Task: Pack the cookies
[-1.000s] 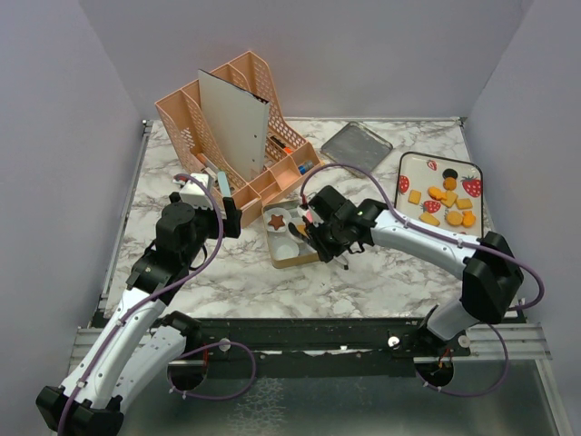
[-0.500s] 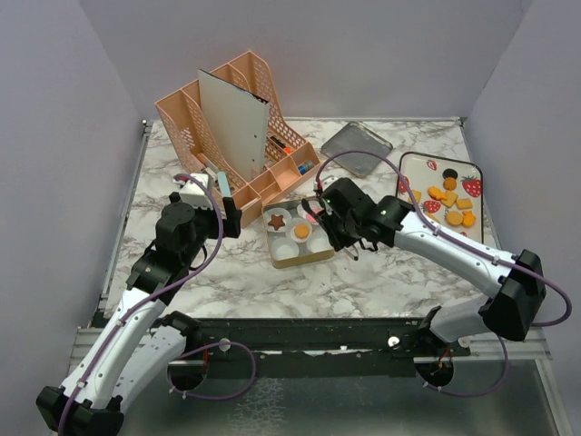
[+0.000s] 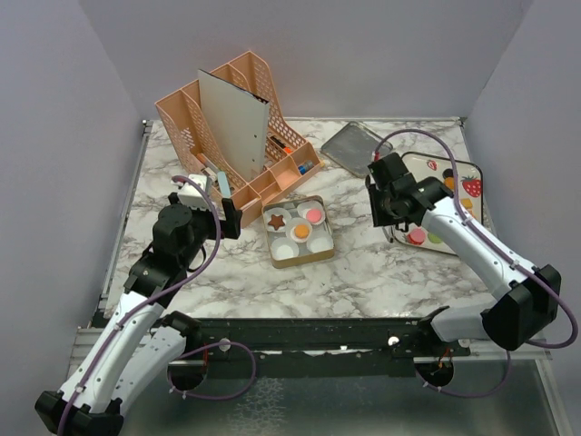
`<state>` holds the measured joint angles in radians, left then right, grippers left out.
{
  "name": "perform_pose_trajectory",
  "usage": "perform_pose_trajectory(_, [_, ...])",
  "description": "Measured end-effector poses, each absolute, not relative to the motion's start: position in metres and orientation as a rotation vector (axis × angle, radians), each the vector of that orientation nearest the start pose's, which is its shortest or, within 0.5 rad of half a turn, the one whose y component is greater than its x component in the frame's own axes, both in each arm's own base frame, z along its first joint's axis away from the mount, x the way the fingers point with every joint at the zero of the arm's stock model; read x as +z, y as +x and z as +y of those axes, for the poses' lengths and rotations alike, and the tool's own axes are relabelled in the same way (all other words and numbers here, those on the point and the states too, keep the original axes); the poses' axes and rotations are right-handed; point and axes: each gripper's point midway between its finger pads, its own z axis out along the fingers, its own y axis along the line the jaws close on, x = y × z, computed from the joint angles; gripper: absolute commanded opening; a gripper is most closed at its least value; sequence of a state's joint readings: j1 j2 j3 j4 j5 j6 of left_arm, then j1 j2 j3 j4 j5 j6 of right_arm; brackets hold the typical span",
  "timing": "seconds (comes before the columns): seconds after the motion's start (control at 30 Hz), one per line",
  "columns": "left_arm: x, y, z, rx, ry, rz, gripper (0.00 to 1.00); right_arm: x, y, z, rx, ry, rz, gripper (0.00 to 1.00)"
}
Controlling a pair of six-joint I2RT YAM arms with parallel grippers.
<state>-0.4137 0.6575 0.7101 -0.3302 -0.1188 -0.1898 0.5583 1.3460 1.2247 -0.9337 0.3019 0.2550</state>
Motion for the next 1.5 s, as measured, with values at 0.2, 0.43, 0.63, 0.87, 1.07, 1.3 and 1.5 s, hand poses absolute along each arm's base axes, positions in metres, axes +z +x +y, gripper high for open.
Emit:
perform_pose_trajectory(0.2, [0.242,0.261,-0.103,-0.319,0.132,1.847,0.99,0.163,0.279,0.081,-0.135,-0.074,2.601,0.38])
perform_pose_trajectory(0.43, [0.246,0.256,-0.109,-0.341,0.153,1.831,0.99,0.145,0.26,0.051,-0.148,0.092,2.711,0.38])
perform_pose_trajectory(0.63, [0.25,0.252,-0.113,-0.361,0.171,1.813,0.99,0.127,0.238,0.04,-0.146,0.162,2.814,0.39])
perform_pose_trajectory(0.87, [0.251,0.25,-0.115,-0.365,0.184,1.81,0.99,0.118,0.222,0.024,-0.175,0.264,2.877,0.43])
perform_pose_trajectory(1.07, [0.251,0.249,-0.117,-0.368,0.191,1.808,0.99,0.112,0.215,0.019,-0.164,0.311,2.903,0.43])
perform_pose_trajectory(1.3, [0.251,0.249,-0.117,-0.367,0.191,1.808,0.99,0.11,0.213,0.017,-0.138,0.344,2.915,0.43])
perform_pose_trajectory(1.5, [0.252,0.249,-0.116,-0.366,0.193,1.805,0.99,0.109,0.211,0.015,-0.135,0.362,2.926,0.43])
